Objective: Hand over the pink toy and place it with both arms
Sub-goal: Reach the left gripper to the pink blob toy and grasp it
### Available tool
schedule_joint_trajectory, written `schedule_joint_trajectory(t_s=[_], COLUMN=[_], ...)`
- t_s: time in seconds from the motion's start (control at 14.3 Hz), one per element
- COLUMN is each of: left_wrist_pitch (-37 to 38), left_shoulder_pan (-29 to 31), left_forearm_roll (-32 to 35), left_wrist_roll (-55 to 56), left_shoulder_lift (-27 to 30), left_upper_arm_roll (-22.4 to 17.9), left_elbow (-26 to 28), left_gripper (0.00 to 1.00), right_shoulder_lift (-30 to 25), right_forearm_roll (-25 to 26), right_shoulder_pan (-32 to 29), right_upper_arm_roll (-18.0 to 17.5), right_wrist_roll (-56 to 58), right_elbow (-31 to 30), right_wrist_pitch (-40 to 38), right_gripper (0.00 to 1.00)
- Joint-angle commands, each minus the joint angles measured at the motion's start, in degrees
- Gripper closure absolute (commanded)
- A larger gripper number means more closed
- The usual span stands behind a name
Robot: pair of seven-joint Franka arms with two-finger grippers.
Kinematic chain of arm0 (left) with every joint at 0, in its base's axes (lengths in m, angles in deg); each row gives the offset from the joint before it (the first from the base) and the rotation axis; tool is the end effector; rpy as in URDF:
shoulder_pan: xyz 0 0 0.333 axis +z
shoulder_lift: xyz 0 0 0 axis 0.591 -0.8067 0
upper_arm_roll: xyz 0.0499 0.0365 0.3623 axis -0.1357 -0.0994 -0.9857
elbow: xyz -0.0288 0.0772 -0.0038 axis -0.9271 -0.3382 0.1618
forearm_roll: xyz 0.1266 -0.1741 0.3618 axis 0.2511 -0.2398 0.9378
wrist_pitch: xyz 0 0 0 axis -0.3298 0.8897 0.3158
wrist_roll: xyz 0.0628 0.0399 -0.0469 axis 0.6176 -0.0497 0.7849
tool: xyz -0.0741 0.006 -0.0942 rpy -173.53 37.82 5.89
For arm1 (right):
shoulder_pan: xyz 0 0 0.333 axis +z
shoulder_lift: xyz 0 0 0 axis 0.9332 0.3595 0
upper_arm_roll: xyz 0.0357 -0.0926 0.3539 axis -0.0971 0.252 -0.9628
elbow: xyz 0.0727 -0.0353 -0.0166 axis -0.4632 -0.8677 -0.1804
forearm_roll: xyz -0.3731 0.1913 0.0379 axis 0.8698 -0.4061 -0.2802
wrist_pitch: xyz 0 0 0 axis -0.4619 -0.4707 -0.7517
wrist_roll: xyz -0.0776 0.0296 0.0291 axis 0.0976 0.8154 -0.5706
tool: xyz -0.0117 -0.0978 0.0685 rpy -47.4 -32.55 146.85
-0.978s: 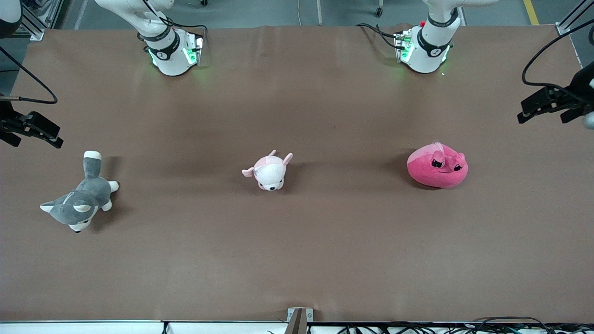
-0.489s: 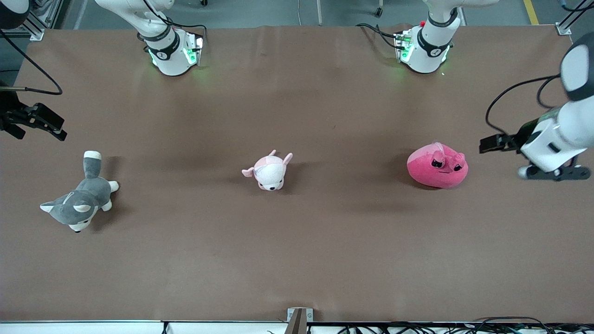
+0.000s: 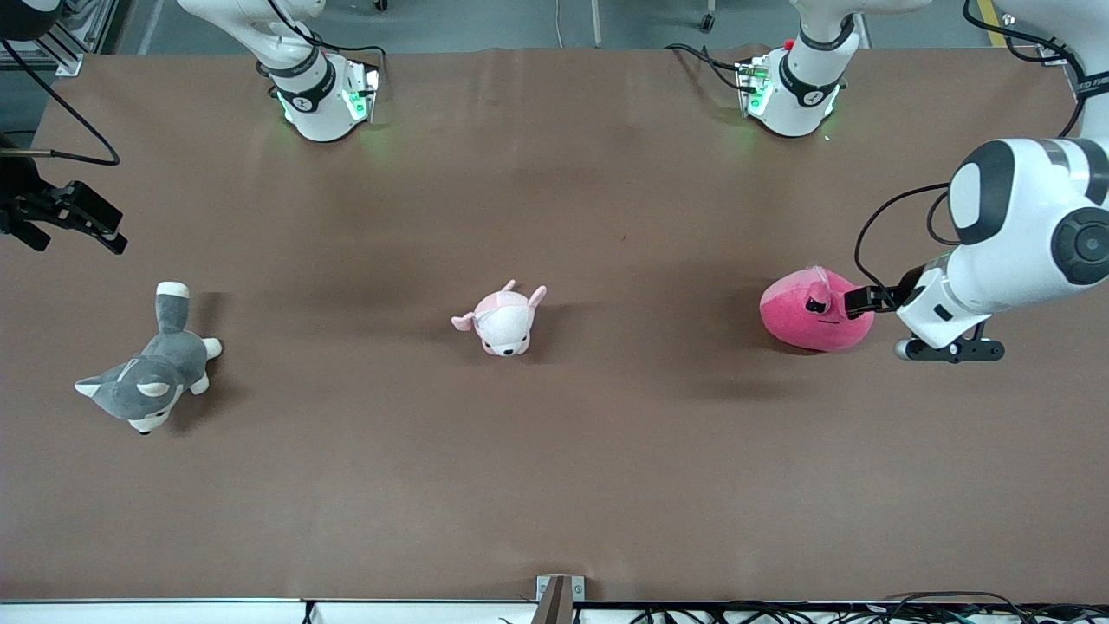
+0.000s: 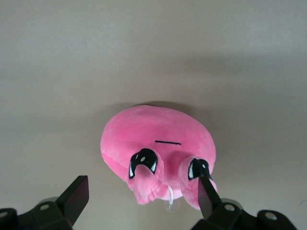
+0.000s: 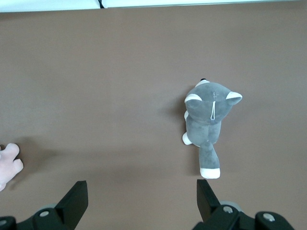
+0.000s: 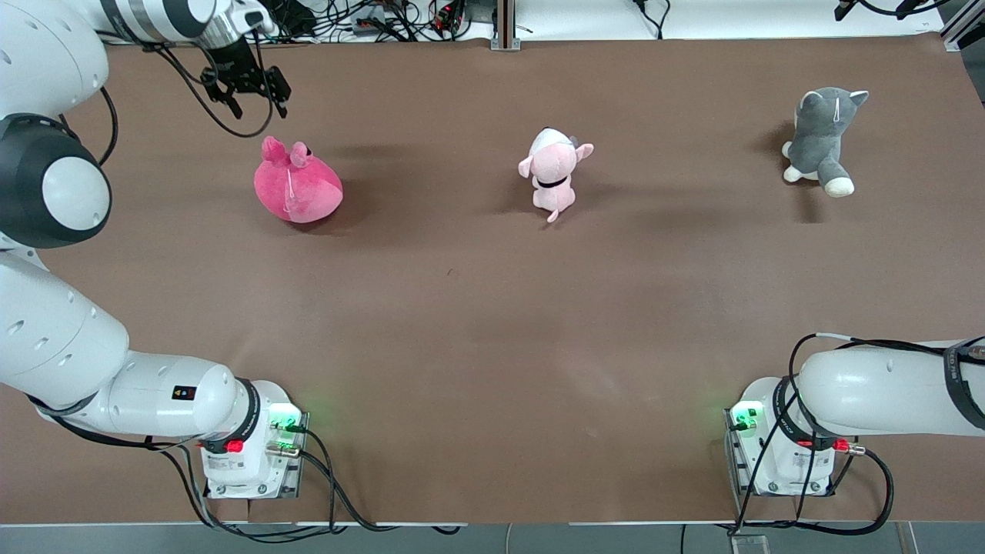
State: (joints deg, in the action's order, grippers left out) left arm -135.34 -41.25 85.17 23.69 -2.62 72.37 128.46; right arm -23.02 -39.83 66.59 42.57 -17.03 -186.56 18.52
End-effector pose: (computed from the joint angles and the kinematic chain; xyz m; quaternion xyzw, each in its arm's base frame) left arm 0.6223 -0.0397 0.4066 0.9961 -0.0118 -0.0877 0.0062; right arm 0.5583 -0.0311 0.6581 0.9962 -0.0236 0.0834 0.0092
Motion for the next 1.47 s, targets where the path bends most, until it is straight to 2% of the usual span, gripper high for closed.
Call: schedule_joint_trajectory(t_s=[0.0, 0.07, 0.35, 0.49, 0.63, 0.77, 1.05, 1.26, 1.33, 1.4], left_wrist_pitch=[-3.5, -4.4, -5.1, -5.7, -5.7, -5.7, -3.8, 4.1, 6.4, 7.8], left_shoulder_pan=[0.4, 0.5, 0.6, 0.6, 0.4, 0.0, -0.3, -0.7, -0.8, -0.8], left_forearm_roll=[0.0, 0.0, 0.1, 0.0, 0.0, 0.0, 0.0, 0.0, -0.2, -0.3], left_wrist_roll=[0.6, 0.6, 0.6, 1.8, 2.1, 2.1, 4.7, 9.5, 12.3, 14.8], left_shoulder_lift=[1.8, 1.8, 0.6, 0.0, -0.1, -0.1, 0.9, 1.3, 1.2, 1.2], left_upper_arm_roll=[0.2, 0.2, 0.2, 0.3, 0.2, 0.2, 0.8, 3.2, 4.5, 6.3], left_elbow=[4.7, 5.7, 6.3, 6.2, 5.8, 5.7, 3.6, -4.4, -7.4, -9.7], left_gripper=[0.02, 0.07, 0.48, 0.7, 0.96, 1.0, 1.0, 1.0, 1.0, 1.0], right_shoulder_lift=[-1.0, -1.0, 1.5, 1.8, 1.8, 4.1, 5.0, 5.0, 5.0, 5.2], right_forearm_roll=[-3.0, -3.1, -3.3, -4.0, -7.9, -8.1, -8.7, -9.7, -13.2, -19.4], right_shoulder_pan=[0.1, -0.1, -1.7, -1.2, -0.9, 1.6, 1.9, 2.2, 2.0, 1.6], right_upper_arm_roll=[0.0, 0.0, 0.4, 0.1, 0.0, 0.0, 0.1, -0.1, -0.1, 0.0], right_wrist_roll=[0.1, -0.2, -0.2, -0.2, -0.1, 0.2, 0.4, 0.4, 0.5, 0.4], right_elbow=[1.4, 1.4, 1.5, 1.5, 1.6, 1.6, 2.0, 2.2, 2.4, 2.4], right_wrist_pitch=[0.4, 0.1, -1.0, -2.5, -4.4, -4.9, -5.0, -5.1, -6.8, -8.4], right_gripper=[0.0, 0.0, 0.0, 0.0, 0.0, 0.0, 0.0, 0.0, 0.0, 0.0])
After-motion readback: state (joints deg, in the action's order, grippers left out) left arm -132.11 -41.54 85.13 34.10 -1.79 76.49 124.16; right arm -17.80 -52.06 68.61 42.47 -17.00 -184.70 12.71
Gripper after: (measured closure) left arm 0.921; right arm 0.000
